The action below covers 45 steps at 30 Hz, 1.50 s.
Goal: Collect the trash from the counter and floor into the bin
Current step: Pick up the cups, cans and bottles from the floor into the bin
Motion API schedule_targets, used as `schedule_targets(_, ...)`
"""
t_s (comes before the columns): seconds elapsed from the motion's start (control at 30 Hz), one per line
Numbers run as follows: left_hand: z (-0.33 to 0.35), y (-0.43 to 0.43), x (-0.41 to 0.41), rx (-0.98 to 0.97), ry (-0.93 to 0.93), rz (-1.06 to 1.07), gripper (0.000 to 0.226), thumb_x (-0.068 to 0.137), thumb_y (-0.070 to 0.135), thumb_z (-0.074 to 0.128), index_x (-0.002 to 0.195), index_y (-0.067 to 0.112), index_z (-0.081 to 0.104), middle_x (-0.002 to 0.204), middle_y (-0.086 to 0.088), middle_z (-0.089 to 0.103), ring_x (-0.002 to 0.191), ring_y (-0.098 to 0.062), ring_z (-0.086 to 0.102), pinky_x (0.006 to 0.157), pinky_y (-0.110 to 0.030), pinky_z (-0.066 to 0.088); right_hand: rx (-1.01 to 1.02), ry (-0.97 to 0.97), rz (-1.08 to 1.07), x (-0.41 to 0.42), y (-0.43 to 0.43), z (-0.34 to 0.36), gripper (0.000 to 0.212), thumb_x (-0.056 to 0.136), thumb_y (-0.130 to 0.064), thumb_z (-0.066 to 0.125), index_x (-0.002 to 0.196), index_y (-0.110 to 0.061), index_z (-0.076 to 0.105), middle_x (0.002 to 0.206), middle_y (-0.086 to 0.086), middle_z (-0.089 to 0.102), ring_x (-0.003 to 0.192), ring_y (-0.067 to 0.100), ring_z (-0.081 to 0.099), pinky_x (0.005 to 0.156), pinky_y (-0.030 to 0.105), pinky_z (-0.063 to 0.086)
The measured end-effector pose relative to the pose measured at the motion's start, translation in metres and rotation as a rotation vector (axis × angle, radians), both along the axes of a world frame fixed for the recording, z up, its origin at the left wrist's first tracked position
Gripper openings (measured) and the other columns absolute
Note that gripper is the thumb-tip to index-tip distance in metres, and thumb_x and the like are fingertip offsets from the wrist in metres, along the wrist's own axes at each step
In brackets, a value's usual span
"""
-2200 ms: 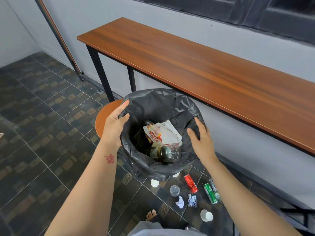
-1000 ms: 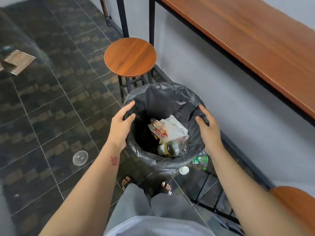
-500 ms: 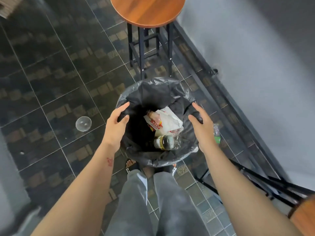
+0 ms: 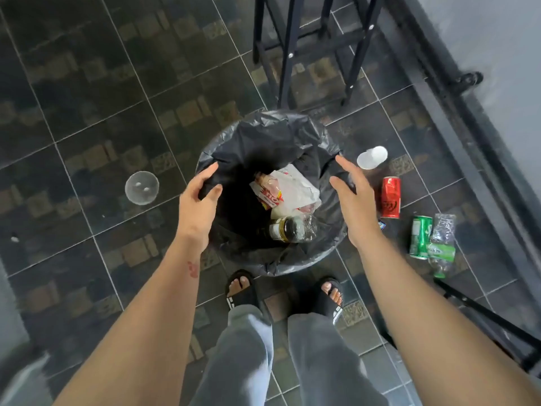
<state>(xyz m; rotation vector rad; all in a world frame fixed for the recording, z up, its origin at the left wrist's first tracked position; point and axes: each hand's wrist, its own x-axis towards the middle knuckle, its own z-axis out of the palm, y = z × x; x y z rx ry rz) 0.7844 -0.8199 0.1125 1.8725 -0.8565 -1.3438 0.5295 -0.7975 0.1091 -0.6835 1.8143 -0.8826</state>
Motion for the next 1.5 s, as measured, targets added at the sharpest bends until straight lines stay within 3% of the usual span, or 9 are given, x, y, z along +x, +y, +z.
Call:
schedule_targets(0.43, -0.155, -0.079, 0.051, -0.068, -0.134, 0.151, 0.045, 0.086, 0.004, 0.060, 0.112, 0.039, 0.071, 0.126, 0.007, 0.066, 0.117, -0.014, 0.061, 0.105, -0.040, 0.048, -0.088, -0.009, 0.126, 0.054, -0.102, -0.143, 0.041, 0.096, -0.022, 0.055, 0.133, -0.040, 0.055, 0.144, -0.020, 0.045, 0.120, -0.007, 0.035, 0.098, 0.017, 0.027)
schedule_targets(0.67, -0.195, -0.118, 0.065, -0.165, -0.345, 0.119, 0.043, 0.086, 0.010, 0.057, 0.123, 0.027, 0.068, 0.127, 0.011, 0.057, 0.122, -0.012, 0.054, 0.109, -0.028, 0.040, -0.177, 0.071, 0.187, 0.074, -0.138, -0.189, 0.047, 0.095, -0.024, 0.056, 0.138, -0.043, 0.049, 0.153, -0.013, 0.035, 0.140, 0.003, 0.031, 0.114, 0.023, 0.029)
schedule_targets(0.77, -0.204, -0.120, 0.072, -0.144, -0.584, -0.073, 0.045, 0.093, 0.018, 0.056, 0.137, 0.025, 0.056, 0.153, -0.001, 0.037, 0.140, -0.021, 0.038, 0.111, -0.025, 0.028, -0.186, 0.224, 0.300, 0.077, -0.139, -0.195, 0.053, 0.096, -0.030, 0.054, 0.145, -0.044, 0.038, 0.161, -0.016, 0.015, 0.128, -0.012, 0.034, 0.076, -0.005, 0.033)
schedule_targets(0.87, -0.208, -0.109, 0.071, -0.157, -0.949, -0.279, 0.055, 0.098, 0.039, 0.052, 0.149, 0.022, 0.043, 0.166, -0.011, 0.013, 0.152, -0.031, 0.013, 0.121, -0.045, 0.012, -0.211, 0.454, 0.474, 0.069, -0.132, -0.201, 0.058, 0.096, -0.042, 0.049, 0.149, -0.049, 0.024, 0.162, -0.019, -0.004, 0.112, 0.007, 0.059, 0.062, 0.011, 0.044)
schedule_targets(0.93, -0.207, -0.100, 0.063, -0.140, -1.060, -0.325, 0.060, 0.099, 0.047, 0.046, 0.152, 0.020, 0.036, 0.166, -0.013, 0.007, 0.153, -0.030, 0.006, 0.122, -0.049, 0.004, -0.208, 0.535, 0.564, 0.063, -0.127, -0.205, 0.057, 0.095, -0.053, 0.041, 0.146, -0.054, 0.017, 0.161, -0.020, -0.009, 0.119, 0.029, 0.058, 0.074, 0.036, 0.056)
schedule_targets(1.03, -0.199, -0.087, 0.038, -0.190, -1.105, -0.376, 0.062, 0.101, 0.045, 0.042, 0.154, 0.013, 0.033, 0.166, -0.013, 0.011, 0.153, -0.029, 0.007, 0.123, -0.050, 0.003, -0.219, 0.590, 0.593, 0.048, -0.111, -0.200, 0.054, 0.095, -0.058, 0.033, 0.146, -0.053, 0.017, 0.162, -0.019, -0.005, 0.125, 0.032, 0.053, 0.096, 0.054, 0.049)
schedule_targets(1.23, -0.183, -0.065, -0.056, -0.465, -0.975, -0.637, 0.054, 0.103, 0.034, 0.040, 0.150, 0.006, 0.038, 0.161, -0.012, 0.030, 0.150, -0.027, 0.022, 0.124, -0.042, 0.012, -0.098, 0.680, 0.480, -0.010, -0.056, -0.195, 0.057, 0.098, -0.052, 0.038, 0.151, -0.037, 0.026, 0.163, -0.009, 0.010, 0.148, 0.021, 0.022, 0.116, 0.050, 0.027)
schedule_targets(1.4, -0.191, -0.057, -0.151, -0.721, -0.889, -0.958, 0.053, 0.101, 0.025, 0.048, 0.147, 0.003, 0.042, 0.156, -0.014, 0.038, 0.148, -0.029, 0.029, 0.122, -0.044, 0.019, 0.043, 0.842, 0.465, -0.074, -0.013, -0.217, 0.066, 0.095, -0.048, 0.050, 0.152, -0.024, 0.027, 0.163, 0.000, 0.017, 0.147, 0.024, 0.023, 0.119, 0.046, 0.023)
schedule_targets(1.5, -0.217, -0.051, -0.194, -0.644, -0.870, -1.070, 0.056, 0.102, 0.027, 0.047, 0.152, 0.005, 0.035, 0.160, -0.012, 0.031, 0.151, -0.028, 0.021, 0.124, -0.043, 0.012, 0.134, 0.912, 0.476, -0.100, 0.000, -0.243, 0.074, 0.091, -0.051, 0.056, 0.153, -0.022, 0.026, 0.163, 0.002, 0.017, 0.148, 0.024, 0.022, 0.119, 0.044, 0.021)
